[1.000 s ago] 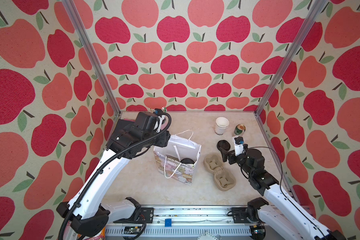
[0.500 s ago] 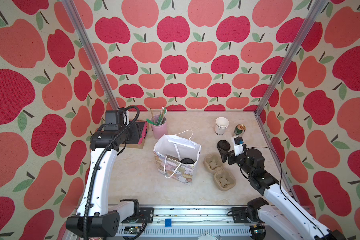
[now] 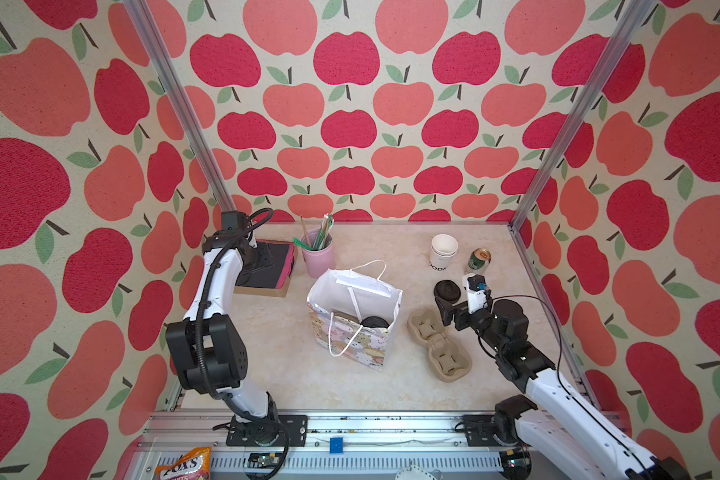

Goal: Pack the takeout coffee

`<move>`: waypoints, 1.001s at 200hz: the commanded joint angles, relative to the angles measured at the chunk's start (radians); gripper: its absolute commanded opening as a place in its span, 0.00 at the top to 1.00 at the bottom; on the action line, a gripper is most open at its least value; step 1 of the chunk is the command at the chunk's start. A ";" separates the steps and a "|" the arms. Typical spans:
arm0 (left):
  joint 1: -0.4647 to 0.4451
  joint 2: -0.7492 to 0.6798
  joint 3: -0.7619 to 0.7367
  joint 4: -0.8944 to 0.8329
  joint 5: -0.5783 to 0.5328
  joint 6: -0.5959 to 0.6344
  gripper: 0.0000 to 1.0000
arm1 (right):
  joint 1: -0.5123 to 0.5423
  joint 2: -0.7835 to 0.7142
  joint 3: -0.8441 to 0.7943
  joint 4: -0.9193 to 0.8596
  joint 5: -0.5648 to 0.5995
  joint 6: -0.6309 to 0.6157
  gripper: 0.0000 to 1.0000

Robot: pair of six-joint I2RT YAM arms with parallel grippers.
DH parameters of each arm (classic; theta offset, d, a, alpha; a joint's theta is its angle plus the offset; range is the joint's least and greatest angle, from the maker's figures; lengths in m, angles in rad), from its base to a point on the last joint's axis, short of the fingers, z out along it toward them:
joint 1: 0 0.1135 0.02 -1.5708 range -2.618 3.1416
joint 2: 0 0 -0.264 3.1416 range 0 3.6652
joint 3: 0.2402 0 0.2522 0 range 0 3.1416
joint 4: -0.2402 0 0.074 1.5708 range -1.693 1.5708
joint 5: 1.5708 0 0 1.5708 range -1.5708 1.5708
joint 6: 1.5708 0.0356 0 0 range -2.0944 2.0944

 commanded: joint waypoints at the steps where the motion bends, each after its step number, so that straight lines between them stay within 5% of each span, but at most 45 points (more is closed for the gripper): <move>1: -0.013 0.082 0.085 -0.003 -0.055 0.060 0.44 | -0.006 -0.001 -0.008 0.027 -0.019 0.025 0.01; 84: -0.121 0.445 0.347 -0.160 -0.261 0.234 0.51 | -0.006 0.008 -0.013 0.026 -0.023 0.026 0.01; 200: -0.118 0.534 0.334 -0.155 -0.297 0.246 0.67 | -0.006 0.030 -0.015 0.033 -0.026 0.027 0.01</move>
